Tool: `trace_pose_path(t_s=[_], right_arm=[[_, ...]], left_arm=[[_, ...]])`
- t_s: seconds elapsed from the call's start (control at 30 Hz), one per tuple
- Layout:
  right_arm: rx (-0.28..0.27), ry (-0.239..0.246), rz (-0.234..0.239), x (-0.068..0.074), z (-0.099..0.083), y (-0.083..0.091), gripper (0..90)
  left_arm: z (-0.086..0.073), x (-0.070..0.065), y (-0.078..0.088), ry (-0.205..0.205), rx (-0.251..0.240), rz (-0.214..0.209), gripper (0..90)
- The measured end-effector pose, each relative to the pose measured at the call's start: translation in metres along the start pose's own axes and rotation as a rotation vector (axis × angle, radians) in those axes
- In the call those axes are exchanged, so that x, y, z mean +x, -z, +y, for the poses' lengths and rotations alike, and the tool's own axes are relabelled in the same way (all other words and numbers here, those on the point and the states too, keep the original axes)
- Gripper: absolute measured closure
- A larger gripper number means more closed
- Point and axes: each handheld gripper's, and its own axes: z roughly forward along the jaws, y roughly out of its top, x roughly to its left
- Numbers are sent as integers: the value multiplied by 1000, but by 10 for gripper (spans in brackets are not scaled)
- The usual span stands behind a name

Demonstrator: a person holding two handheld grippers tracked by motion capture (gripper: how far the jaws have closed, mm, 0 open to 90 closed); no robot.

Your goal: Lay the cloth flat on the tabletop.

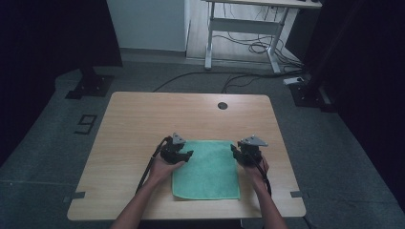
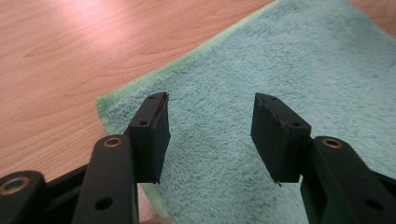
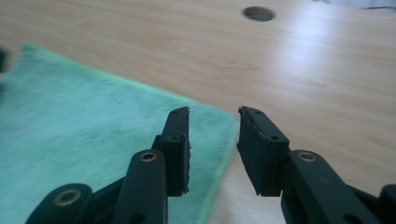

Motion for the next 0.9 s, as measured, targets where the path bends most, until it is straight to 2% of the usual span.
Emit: trace_pose_path(t_s=[0.1,0.2,0.3,0.4,0.47,0.57,0.67,0.8,0.9], right_arm=[[17,8,77,12,-6,-4,635],[56,20,115,25,-11,-13,595],[93,40,96,32,-16,-23,556],[133,58,73,32,-19,-34,518],[127,46,71,29,-18,-36,521],[128,45,58,21,-16,-41,493],[137,36,58,13,-13,-44,493],[120,5,58,5,-14,-45,499],[129,6,48,6,-14,-43,474]], left_arm=[[0,3,-5,5,9,2,485],[1,3,-10,-8,24,5,486],[3,6,-13,-17,36,19,486],[3,11,-17,-5,49,25,486],[2,16,-21,9,64,30,485],[2,22,-25,31,44,18,487],[7,24,-29,5,57,22,487],[11,29,-33,14,55,10,488],[13,29,-32,11,66,16,484]])
